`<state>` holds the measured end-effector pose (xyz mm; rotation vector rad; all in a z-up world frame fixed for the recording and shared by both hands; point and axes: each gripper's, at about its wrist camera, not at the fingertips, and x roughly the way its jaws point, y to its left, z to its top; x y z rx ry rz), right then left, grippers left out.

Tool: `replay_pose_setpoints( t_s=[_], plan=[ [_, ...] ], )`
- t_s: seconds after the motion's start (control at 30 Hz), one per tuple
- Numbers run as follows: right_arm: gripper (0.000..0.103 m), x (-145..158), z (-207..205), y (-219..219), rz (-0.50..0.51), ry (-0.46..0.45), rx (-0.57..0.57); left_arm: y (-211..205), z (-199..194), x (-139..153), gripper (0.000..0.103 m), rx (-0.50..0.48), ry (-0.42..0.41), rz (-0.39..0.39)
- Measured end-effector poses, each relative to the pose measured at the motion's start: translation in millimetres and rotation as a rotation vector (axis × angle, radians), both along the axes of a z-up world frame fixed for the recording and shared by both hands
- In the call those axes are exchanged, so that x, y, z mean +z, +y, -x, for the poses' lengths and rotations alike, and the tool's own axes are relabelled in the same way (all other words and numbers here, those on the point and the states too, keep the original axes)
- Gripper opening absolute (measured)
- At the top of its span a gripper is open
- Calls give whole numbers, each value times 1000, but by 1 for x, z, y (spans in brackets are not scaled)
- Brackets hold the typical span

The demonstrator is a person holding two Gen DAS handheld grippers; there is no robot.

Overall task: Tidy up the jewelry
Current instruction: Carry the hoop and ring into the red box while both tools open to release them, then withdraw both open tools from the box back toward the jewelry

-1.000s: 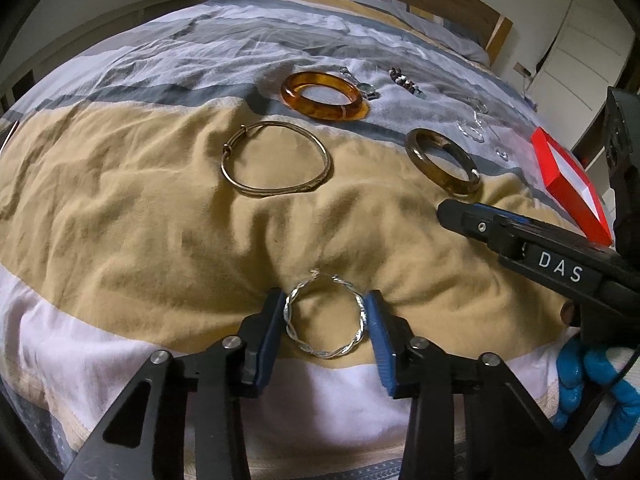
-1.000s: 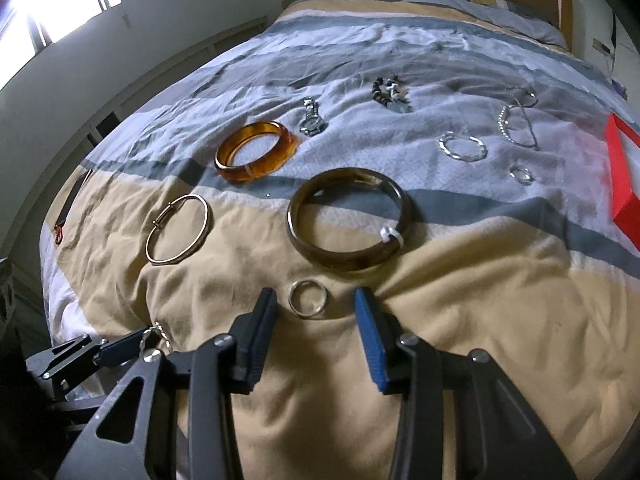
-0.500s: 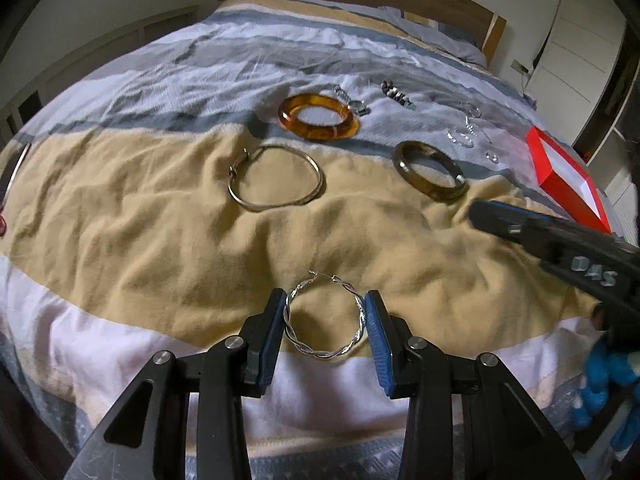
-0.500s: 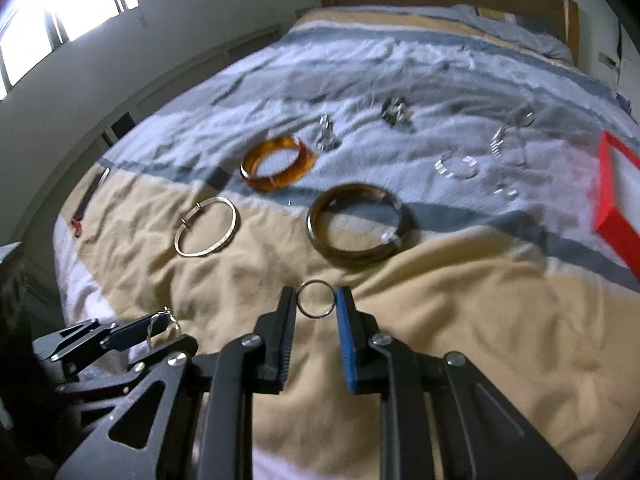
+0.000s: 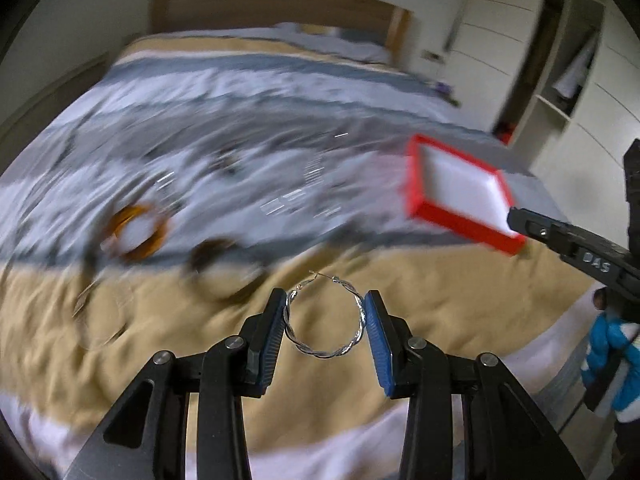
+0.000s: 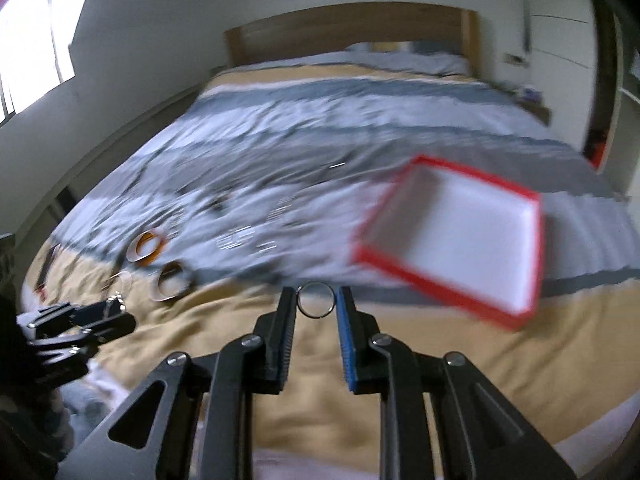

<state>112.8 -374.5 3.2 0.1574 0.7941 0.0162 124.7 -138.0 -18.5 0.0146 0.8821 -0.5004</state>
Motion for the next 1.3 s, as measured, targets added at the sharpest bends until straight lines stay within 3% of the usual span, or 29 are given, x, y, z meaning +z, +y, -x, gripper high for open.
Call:
replay_pose_setpoints(
  t_s=[0.13, 0.27, 0.5, 0.67, 0.87, 1.2, 1.3],
  plan=[
    [19, -9, -22, -62, 10, 16, -65, -75, -36, 7, 39, -84, 1, 36],
    [19, -36, -46, -104, 25, 66, -100, -147, -70, -1, 39, -163, -4, 24],
    [19, -80, -68, -132, 38, 140, -84, -222, -111, -46, 39, -245, 63, 3],
    [20, -94, -79, -135, 58, 179, -37, -241, -124, -76, 39, -252, 91, -67],
    [20, -100, -86, -124, 132, 213, 6, -246, -126, -90, 40, -226, 106, -148],
    [23, -91, -79, -132, 79, 181, -47, -236, -126, -81, 41, -188, 111, -100],
    [23, -80, -68, -138, 67, 167, -77, -229, -122, -71, 49, -167, 110, -82]
  ],
)
